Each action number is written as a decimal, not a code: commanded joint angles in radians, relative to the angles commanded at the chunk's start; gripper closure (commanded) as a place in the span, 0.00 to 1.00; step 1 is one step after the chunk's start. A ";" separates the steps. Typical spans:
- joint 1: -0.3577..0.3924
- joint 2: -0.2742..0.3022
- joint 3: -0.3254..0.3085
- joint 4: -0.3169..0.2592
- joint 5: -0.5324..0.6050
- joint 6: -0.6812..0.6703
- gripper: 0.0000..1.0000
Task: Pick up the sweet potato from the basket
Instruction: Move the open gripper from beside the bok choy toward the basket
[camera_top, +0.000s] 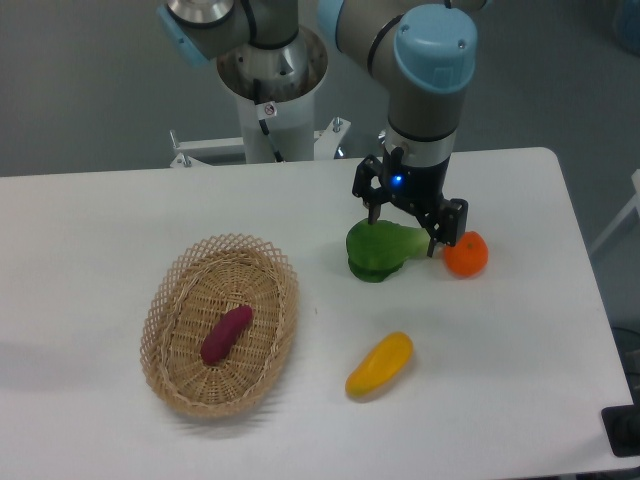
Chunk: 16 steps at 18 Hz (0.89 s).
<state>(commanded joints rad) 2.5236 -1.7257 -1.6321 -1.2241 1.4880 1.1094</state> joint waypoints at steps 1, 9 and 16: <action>-0.017 -0.003 -0.005 0.002 0.002 -0.037 0.00; -0.140 -0.057 -0.011 0.061 -0.021 -0.365 0.00; -0.233 -0.140 -0.046 0.104 -0.025 -0.378 0.00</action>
<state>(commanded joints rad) 2.2904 -1.8652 -1.6781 -1.1200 1.4634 0.7317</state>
